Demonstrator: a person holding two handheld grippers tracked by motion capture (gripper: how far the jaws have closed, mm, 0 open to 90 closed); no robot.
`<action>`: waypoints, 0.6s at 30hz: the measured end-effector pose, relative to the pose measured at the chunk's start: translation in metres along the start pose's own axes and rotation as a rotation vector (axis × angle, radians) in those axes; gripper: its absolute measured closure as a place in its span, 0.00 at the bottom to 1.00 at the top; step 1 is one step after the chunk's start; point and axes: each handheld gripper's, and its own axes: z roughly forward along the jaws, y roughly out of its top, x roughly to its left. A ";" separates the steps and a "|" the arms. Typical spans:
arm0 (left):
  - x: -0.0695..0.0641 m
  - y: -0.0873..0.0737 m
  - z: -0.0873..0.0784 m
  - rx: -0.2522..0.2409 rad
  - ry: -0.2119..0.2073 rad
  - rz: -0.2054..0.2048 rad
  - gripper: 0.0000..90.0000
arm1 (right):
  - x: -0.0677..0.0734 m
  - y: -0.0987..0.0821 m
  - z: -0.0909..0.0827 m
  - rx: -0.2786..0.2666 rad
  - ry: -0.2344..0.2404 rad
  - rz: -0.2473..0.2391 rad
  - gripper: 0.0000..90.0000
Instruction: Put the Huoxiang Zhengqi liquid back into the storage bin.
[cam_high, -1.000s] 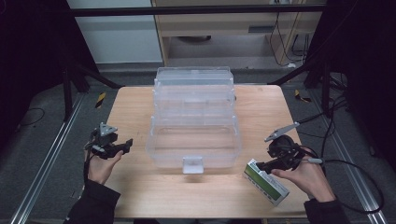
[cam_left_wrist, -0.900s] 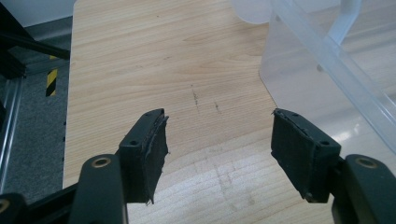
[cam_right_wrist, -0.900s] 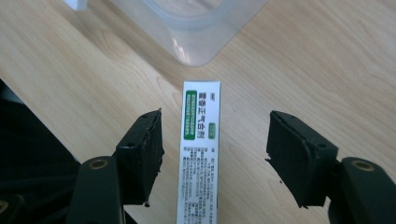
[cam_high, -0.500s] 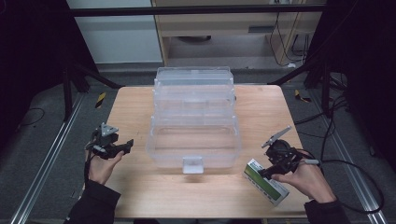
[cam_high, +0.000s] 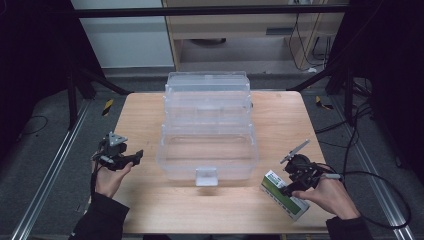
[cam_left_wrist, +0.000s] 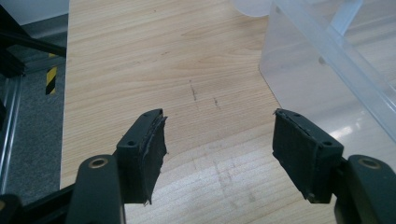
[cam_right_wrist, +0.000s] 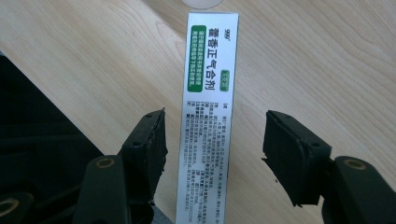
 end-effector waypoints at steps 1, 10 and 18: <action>0.000 0.000 0.000 0.000 0.001 0.001 0.37 | 0.000 0.000 0.000 0.001 -0.002 0.001 0.45; -0.001 -0.001 0.001 0.005 0.000 0.003 0.37 | -0.002 -0.001 0.005 0.036 0.006 -0.009 0.48; -0.001 -0.001 0.002 0.008 0.000 0.006 0.37 | -0.003 -0.002 0.009 0.075 0.015 -0.007 0.53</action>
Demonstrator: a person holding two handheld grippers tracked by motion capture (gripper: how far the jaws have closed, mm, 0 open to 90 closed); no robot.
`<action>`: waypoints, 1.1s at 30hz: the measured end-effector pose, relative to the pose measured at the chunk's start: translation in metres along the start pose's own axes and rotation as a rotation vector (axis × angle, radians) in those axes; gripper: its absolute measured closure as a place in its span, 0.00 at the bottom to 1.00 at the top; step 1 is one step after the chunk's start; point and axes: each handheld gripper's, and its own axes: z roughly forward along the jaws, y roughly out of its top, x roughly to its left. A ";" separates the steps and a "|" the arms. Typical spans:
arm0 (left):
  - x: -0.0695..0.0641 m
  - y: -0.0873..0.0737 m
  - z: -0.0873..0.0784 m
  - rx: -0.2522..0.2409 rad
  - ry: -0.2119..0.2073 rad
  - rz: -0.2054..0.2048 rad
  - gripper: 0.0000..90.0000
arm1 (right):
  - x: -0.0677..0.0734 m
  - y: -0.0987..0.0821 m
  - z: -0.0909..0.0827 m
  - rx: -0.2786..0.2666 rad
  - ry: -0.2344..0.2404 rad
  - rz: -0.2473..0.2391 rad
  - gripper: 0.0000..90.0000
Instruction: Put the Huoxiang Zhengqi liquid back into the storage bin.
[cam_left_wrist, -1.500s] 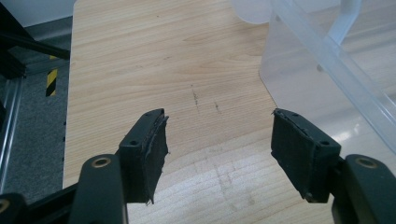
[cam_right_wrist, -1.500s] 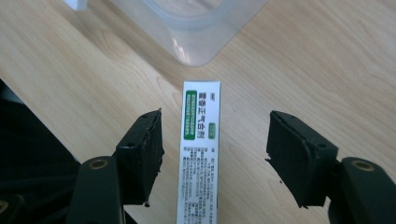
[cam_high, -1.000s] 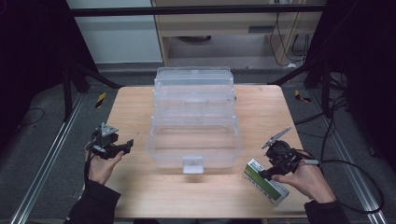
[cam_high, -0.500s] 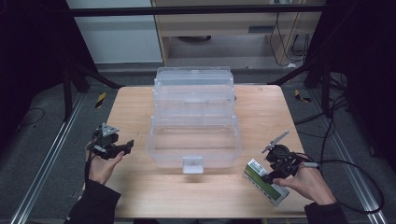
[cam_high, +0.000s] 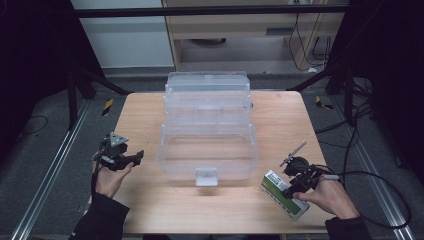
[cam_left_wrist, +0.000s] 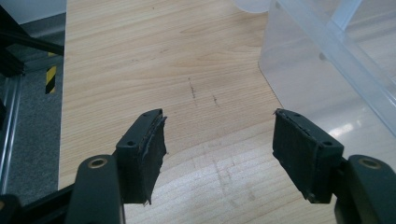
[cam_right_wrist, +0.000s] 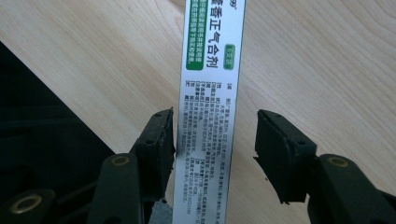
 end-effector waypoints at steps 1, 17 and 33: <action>0.000 0.000 0.000 0.000 0.000 0.000 0.37 | 0.000 0.000 0.001 0.002 0.002 0.001 0.54; -0.001 0.000 0.001 0.006 0.000 0.005 0.37 | 0.000 -0.001 0.010 0.053 0.041 0.007 0.65; -0.002 0.000 0.002 0.010 0.001 0.011 0.37 | 0.000 0.004 0.008 0.081 0.013 0.032 0.71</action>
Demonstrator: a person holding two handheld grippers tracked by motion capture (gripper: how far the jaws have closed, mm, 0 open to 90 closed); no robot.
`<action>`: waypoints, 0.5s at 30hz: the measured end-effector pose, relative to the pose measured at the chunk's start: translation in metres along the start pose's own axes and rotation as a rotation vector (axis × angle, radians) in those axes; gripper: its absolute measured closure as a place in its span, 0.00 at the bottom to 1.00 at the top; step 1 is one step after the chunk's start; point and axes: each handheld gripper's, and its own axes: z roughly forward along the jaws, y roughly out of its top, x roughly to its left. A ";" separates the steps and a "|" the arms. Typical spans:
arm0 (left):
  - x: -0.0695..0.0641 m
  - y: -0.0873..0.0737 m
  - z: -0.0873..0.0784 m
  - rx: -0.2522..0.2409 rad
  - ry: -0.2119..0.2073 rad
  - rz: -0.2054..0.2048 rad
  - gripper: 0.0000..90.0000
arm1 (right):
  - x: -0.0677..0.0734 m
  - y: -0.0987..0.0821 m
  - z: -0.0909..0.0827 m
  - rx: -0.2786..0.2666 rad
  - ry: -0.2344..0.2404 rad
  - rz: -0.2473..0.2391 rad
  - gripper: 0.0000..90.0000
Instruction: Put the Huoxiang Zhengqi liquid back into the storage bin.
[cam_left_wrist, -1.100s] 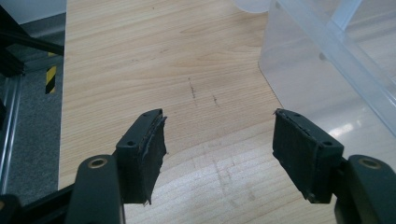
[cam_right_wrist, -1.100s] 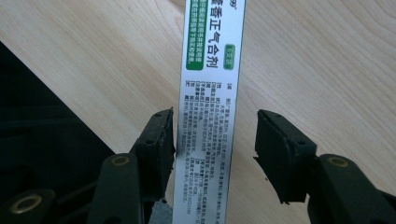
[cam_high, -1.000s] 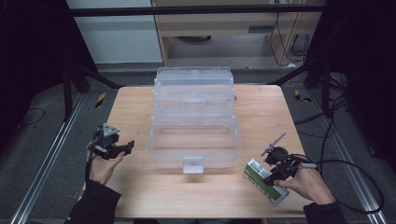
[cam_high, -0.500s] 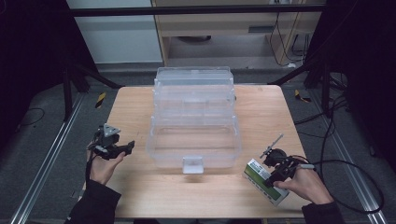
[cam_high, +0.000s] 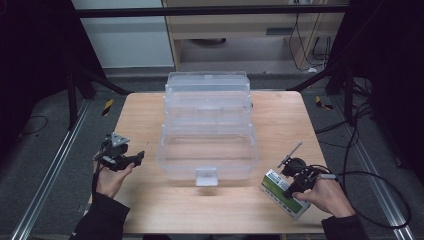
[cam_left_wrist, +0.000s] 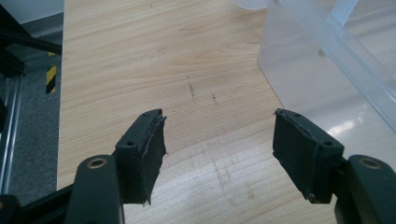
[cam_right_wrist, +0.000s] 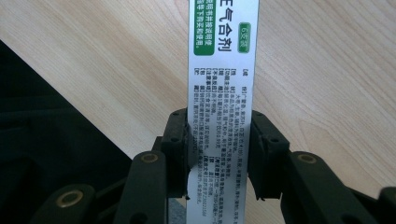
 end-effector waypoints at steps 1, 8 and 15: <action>0.000 0.000 0.000 0.000 0.000 0.000 0.37 | 0.000 0.000 0.000 -0.005 -0.003 -0.006 0.71; 0.000 0.000 0.000 0.000 0.000 0.000 0.37 | -0.003 0.000 -0.011 -0.063 -0.012 0.026 0.71; -0.001 0.000 0.001 0.003 -0.002 0.003 0.37 | -0.006 -0.001 -0.024 -0.113 -0.030 0.060 0.71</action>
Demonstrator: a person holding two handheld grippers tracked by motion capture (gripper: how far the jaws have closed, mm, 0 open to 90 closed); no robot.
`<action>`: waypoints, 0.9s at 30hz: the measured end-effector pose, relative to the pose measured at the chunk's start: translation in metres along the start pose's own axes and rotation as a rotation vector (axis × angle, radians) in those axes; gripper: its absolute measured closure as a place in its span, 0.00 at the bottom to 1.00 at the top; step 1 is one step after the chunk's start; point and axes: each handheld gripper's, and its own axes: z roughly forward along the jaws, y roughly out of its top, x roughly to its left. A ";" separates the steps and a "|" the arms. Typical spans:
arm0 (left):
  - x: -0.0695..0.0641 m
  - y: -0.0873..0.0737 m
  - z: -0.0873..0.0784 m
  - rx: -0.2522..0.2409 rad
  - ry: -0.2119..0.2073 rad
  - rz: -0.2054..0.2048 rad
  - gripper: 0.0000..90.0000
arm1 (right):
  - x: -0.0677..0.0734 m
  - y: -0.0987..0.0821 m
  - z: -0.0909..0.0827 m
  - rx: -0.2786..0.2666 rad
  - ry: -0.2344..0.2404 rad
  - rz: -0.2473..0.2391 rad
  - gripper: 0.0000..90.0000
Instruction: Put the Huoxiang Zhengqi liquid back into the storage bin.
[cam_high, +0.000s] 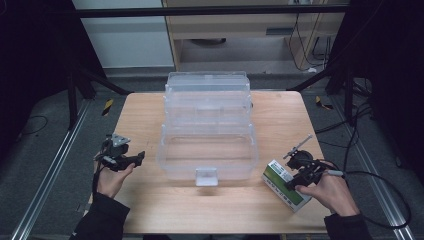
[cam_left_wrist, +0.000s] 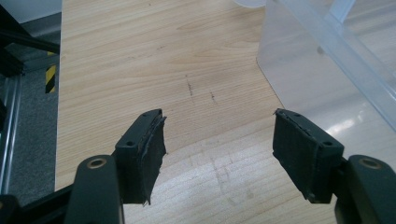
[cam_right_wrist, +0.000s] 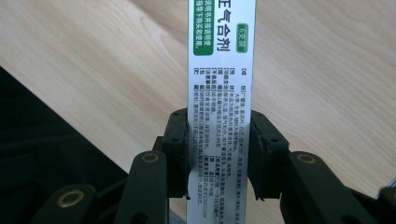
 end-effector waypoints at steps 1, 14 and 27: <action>0.000 0.000 0.000 -0.001 0.000 0.000 0.37 | -0.001 0.000 -0.002 -0.013 -0.004 -0.001 0.71; -0.001 0.000 0.001 0.002 -0.001 0.003 0.37 | -0.006 0.009 -0.036 -0.141 -0.093 0.045 0.71; -0.002 -0.001 0.002 0.008 -0.003 0.006 0.37 | -0.006 0.027 -0.059 -0.253 -0.117 0.044 0.71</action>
